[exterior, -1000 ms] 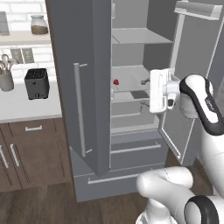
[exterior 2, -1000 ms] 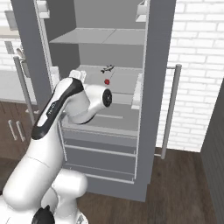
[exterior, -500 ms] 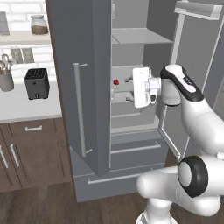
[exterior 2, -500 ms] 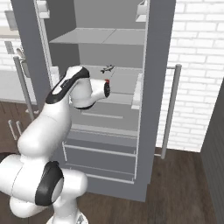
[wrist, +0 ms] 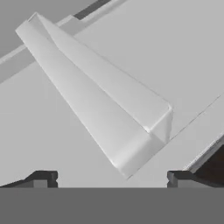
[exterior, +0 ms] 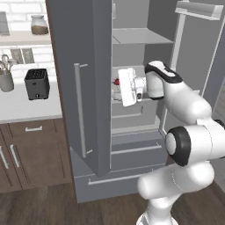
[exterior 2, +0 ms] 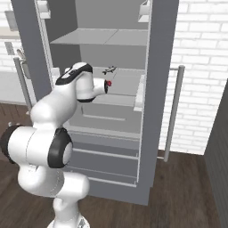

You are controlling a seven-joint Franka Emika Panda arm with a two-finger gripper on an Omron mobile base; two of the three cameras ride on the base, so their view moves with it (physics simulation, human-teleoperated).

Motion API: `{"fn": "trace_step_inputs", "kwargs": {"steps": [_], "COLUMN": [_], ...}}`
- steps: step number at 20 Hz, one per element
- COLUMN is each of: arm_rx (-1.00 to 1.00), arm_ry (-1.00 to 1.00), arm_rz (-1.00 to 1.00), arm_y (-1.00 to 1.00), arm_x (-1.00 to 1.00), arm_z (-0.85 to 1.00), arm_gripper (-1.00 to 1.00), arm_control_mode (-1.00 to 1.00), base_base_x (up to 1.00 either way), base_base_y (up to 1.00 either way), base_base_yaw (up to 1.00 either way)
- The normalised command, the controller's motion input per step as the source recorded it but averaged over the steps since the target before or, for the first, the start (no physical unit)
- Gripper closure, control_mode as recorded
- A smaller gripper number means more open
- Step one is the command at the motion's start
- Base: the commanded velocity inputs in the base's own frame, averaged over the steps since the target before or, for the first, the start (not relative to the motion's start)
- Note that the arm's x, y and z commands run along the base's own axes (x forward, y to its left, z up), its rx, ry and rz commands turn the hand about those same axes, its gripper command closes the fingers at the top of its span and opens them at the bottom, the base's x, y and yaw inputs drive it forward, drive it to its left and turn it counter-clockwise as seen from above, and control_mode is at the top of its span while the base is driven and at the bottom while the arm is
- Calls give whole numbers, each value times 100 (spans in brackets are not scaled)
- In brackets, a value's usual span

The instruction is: Take the strawberry from the fridge and place it on top of the pancake, located on the dining counter.

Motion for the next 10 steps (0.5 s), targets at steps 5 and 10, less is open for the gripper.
{"fn": "trace_step_inputs", "kwargs": {"steps": [5,10], "arm_rx": [0,0], "arm_ry": [0,0], "arm_rz": [11,7], "arm_y": [43,51], "arm_x": [6,0], "arm_z": [-7,-9], "arm_gripper": [-100,-100], "arm_control_mode": [-100,-100], "base_base_x": [0,0], "base_base_y": [0,0], "base_base_yaw": [0,0]}}
